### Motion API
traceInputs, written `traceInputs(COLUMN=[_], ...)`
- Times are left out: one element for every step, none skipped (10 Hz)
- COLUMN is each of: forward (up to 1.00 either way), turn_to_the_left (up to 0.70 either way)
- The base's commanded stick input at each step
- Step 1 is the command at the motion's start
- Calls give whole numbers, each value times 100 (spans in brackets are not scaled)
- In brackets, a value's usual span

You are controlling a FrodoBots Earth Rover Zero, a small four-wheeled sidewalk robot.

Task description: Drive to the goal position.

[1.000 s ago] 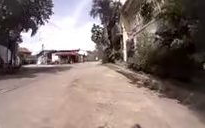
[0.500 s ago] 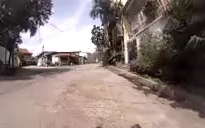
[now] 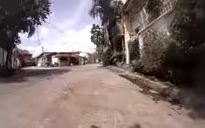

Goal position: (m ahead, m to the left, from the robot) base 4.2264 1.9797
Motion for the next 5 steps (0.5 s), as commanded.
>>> traceInputs(forward=[70, 70, 70, 70, 70], turn_to_the_left=[33, 10, 0, 0, 0])
